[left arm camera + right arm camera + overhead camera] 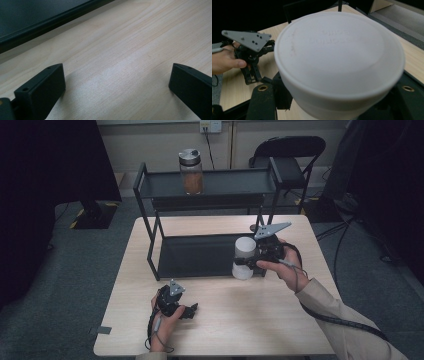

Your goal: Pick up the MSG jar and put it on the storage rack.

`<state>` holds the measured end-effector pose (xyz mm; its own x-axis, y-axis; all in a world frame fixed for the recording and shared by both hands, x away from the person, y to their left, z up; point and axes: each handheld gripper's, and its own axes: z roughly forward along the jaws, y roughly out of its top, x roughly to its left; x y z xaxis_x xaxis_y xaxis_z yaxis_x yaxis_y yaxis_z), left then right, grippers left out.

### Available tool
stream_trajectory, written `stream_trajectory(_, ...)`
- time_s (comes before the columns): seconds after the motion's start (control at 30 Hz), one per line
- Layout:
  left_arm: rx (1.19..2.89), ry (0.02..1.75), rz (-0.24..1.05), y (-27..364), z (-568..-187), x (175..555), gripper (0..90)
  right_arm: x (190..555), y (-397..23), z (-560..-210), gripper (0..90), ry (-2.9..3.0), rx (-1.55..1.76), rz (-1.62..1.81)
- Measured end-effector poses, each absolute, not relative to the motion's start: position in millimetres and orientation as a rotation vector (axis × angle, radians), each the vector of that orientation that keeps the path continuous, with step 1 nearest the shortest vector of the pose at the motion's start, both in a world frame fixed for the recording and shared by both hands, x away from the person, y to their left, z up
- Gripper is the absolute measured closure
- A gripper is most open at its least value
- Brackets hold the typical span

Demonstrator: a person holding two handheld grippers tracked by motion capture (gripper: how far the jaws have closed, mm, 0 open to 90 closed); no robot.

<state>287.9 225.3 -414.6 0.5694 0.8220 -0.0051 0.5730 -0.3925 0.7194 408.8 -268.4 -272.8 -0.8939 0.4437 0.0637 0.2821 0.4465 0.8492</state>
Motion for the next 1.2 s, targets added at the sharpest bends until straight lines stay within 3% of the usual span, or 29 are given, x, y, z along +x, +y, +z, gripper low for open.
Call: stream_trajectory(1.2,2.116,1.110,0.463,225,-414,288,0.0,435,-256,-166,34.3,2.449,0.657,1.434)
